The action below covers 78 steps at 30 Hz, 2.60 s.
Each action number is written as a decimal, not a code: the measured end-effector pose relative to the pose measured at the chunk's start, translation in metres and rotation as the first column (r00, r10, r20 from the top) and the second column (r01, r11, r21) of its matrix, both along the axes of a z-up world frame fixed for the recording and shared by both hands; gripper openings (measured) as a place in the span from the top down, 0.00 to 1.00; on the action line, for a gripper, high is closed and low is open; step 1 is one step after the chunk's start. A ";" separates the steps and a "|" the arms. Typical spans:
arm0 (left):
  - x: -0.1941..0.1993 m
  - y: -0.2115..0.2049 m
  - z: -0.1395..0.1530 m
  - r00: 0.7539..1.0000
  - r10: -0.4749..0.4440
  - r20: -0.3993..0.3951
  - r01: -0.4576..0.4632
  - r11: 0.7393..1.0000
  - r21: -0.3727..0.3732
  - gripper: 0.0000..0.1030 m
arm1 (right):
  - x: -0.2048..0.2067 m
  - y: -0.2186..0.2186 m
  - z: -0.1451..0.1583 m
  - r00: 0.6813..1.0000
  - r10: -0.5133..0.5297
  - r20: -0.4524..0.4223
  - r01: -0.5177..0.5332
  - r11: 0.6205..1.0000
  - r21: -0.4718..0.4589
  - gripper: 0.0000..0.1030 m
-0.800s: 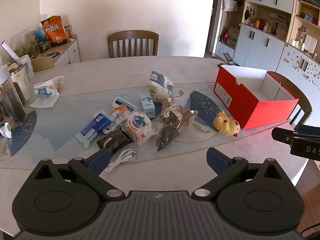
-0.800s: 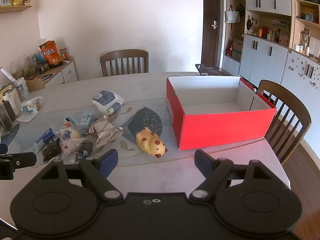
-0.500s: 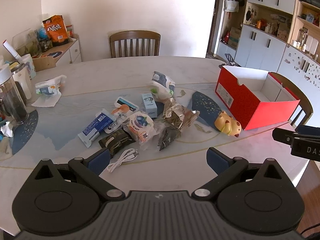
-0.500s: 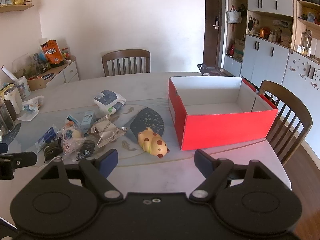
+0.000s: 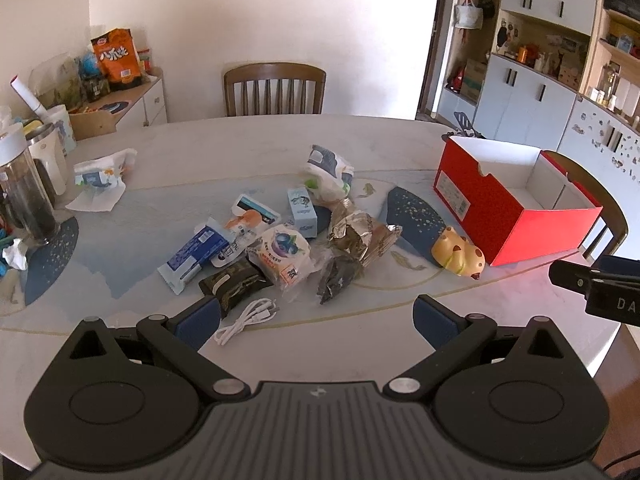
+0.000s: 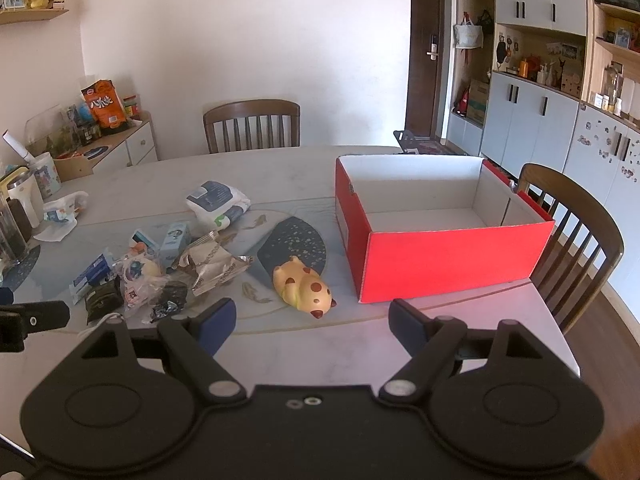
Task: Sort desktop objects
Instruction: 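Move the right tool toward the yellow spotted toy on the table, then grasp the yellow spotted toy with the right tool while the left tool grasps the white cable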
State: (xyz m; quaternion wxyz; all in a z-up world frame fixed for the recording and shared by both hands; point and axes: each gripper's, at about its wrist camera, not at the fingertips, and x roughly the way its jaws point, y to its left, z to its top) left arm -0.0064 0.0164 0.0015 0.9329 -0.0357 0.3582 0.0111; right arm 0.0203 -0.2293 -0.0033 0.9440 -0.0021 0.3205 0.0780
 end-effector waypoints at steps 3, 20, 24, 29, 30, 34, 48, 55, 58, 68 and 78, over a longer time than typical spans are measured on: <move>0.000 -0.001 0.001 1.000 -0.005 0.009 0.006 1.000 -0.005 0.00 | 0.000 0.000 0.000 1.000 0.001 0.000 -0.001 1.000 0.000 0.19; 0.004 -0.002 -0.003 0.999 0.018 0.028 -0.017 0.999 -0.037 0.00 | 0.018 -0.009 -0.006 0.999 0.048 -0.005 -0.048 0.999 0.004 0.19; 0.005 -0.002 -0.006 0.998 0.021 0.056 -0.021 1.000 0.000 0.00 | 0.024 -0.007 -0.011 0.996 0.083 -0.012 -0.083 0.997 0.005 0.19; 0.012 -0.001 -0.014 0.998 -0.019 0.061 0.017 0.999 0.039 0.00 | 0.037 -0.001 -0.015 0.993 0.114 -0.005 -0.114 0.994 0.001 0.19; 0.015 0.001 -0.017 0.998 -0.024 0.062 0.021 0.999 0.046 0.00 | 0.040 0.000 -0.016 0.993 0.118 -0.005 -0.118 0.993 0.002 0.19; 0.027 0.018 -0.033 0.998 -0.024 0.052 0.022 0.999 0.037 0.00 | 0.058 0.007 -0.025 0.992 0.126 -0.033 -0.125 0.992 0.015 0.19; 0.057 0.060 -0.095 0.998 -0.050 -0.049 0.051 0.999 0.016 0.00 | 0.109 0.037 -0.065 0.987 0.152 -0.055 -0.157 0.983 -0.094 0.19; 0.064 0.075 -0.115 0.995 -0.050 -0.086 0.050 0.999 -0.004 0.03 | 0.123 0.044 -0.079 0.987 0.140 -0.081 -0.151 0.978 -0.141 0.20; 0.066 0.076 -0.120 0.993 -0.062 -0.097 0.062 0.998 0.002 0.07 | 0.129 0.045 -0.084 0.986 0.138 -0.098 -0.151 0.978 -0.143 0.20; 0.072 0.075 -0.127 0.989 -0.107 -0.104 0.109 0.994 0.019 0.30 | 0.143 0.047 -0.095 0.981 0.132 -0.139 -0.151 0.979 -0.135 0.21; 0.072 0.073 -0.126 0.985 -0.144 -0.095 0.149 0.988 0.051 0.59 | 0.145 0.054 -0.097 0.978 0.142 -0.155 -0.162 0.978 -0.129 0.24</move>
